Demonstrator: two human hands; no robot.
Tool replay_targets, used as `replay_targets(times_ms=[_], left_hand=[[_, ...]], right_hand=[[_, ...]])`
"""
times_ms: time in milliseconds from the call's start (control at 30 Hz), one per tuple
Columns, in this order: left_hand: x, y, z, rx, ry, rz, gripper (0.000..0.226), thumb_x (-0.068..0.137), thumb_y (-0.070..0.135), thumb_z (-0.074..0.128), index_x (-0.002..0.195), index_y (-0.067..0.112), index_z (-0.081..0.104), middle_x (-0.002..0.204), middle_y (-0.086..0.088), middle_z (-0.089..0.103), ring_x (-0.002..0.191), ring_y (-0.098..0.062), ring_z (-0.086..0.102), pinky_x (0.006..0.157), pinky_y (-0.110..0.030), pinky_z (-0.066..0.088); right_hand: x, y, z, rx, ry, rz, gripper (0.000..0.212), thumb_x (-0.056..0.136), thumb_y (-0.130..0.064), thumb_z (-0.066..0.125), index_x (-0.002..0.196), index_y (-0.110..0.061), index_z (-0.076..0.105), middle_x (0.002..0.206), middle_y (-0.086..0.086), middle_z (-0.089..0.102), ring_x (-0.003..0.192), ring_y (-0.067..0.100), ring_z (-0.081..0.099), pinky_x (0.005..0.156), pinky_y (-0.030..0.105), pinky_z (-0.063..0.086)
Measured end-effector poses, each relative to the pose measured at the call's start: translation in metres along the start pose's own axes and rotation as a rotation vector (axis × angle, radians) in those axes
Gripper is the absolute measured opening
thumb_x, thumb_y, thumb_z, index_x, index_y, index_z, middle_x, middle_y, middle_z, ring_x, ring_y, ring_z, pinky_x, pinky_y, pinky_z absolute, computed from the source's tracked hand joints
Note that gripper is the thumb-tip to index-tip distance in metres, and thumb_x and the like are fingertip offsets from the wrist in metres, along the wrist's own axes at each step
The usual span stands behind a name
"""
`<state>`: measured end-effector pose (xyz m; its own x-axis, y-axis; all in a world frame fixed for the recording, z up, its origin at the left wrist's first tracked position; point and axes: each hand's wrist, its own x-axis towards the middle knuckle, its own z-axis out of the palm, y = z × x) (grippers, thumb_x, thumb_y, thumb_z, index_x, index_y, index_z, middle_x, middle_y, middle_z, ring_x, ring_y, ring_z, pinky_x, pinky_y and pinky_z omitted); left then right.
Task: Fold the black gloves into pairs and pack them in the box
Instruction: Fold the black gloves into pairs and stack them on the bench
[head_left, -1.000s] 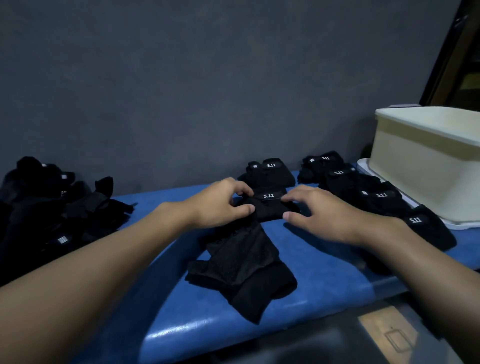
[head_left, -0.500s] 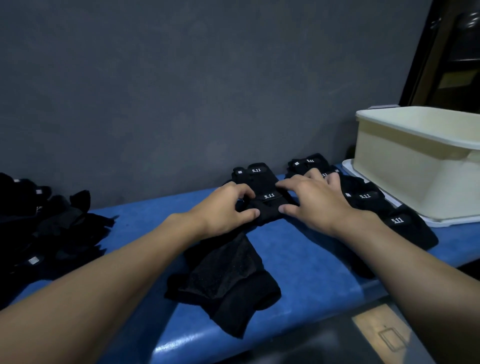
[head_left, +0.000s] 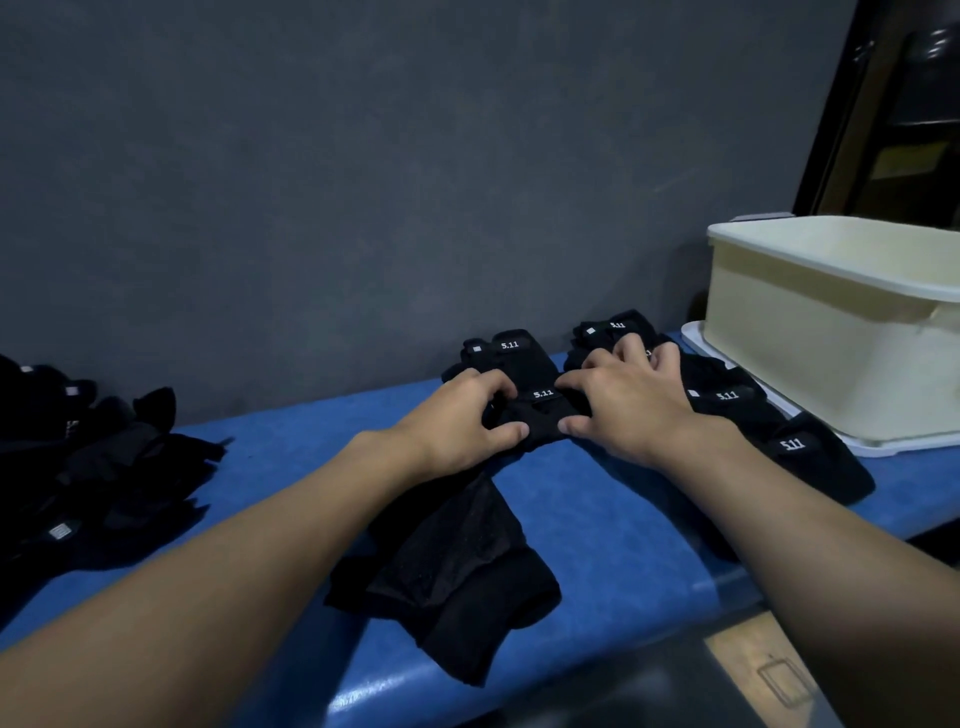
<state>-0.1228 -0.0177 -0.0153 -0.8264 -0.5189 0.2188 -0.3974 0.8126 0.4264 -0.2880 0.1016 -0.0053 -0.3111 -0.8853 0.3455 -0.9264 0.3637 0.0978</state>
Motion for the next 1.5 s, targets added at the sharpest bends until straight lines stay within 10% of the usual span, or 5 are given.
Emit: replay_targets(times_ms=[700, 933, 1133, 1500], left_hand=[[-0.041, 0.019, -0.039, 0.088, 0.049, 0.03, 0.031, 0.092, 0.041, 0.063, 0.119, 0.027, 0.059, 0.109, 0.011, 0.054, 0.084, -0.002, 0.053, 0.08, -0.023, 0.041], [-0.127, 0.027, -0.049, 0.1, 0.035, -0.019, 0.038, 0.087, 0.059, 0.048, 0.113, 0.034, 0.06, 0.101, 0.016, 0.06, 0.096, -0.006, 0.059, 0.087, -0.035, 0.049], [-0.163, 0.016, -0.036, 0.362, -0.106, -0.075, 0.07, 0.076, 0.076, 0.016, 0.129, 0.041, 0.046, 0.126, 0.024, 0.044, 0.117, -0.004, 0.043, 0.098, -0.036, 0.037], [-0.194, -0.024, -0.072, 0.357, -0.09, -0.192, 0.051, 0.086, 0.058, 0.043, 0.133, 0.039, 0.046, 0.131, 0.022, 0.046, 0.119, -0.004, 0.049, 0.101, -0.036, 0.037]], right_hand=[[-0.022, -0.015, -0.035, 0.18, -0.014, -0.123, 0.056, 0.087, -0.049, 0.061, 0.139, -0.037, 0.043, 0.123, -0.009, 0.051, 0.116, 0.017, 0.04, 0.094, 0.038, 0.025], [-0.057, -0.04, -0.052, 0.614, -0.433, -0.3, 0.05, 0.08, -0.042, 0.076, 0.127, -0.039, 0.058, 0.102, -0.019, 0.056, 0.085, -0.006, 0.055, 0.08, 0.014, 0.041], [-0.069, -0.061, -0.043, 0.751, -0.536, -0.299, 0.048, 0.082, -0.039, 0.076, 0.126, -0.037, 0.056, 0.085, -0.008, 0.061, 0.074, 0.002, 0.057, 0.081, 0.029, 0.052], [-0.065, -0.125, -0.028, 0.879, -0.374, -0.299, 0.033, 0.087, -0.042, 0.069, 0.117, -0.029, 0.064, 0.074, -0.012, 0.058, 0.066, 0.002, 0.053, 0.076, 0.027, 0.049]])
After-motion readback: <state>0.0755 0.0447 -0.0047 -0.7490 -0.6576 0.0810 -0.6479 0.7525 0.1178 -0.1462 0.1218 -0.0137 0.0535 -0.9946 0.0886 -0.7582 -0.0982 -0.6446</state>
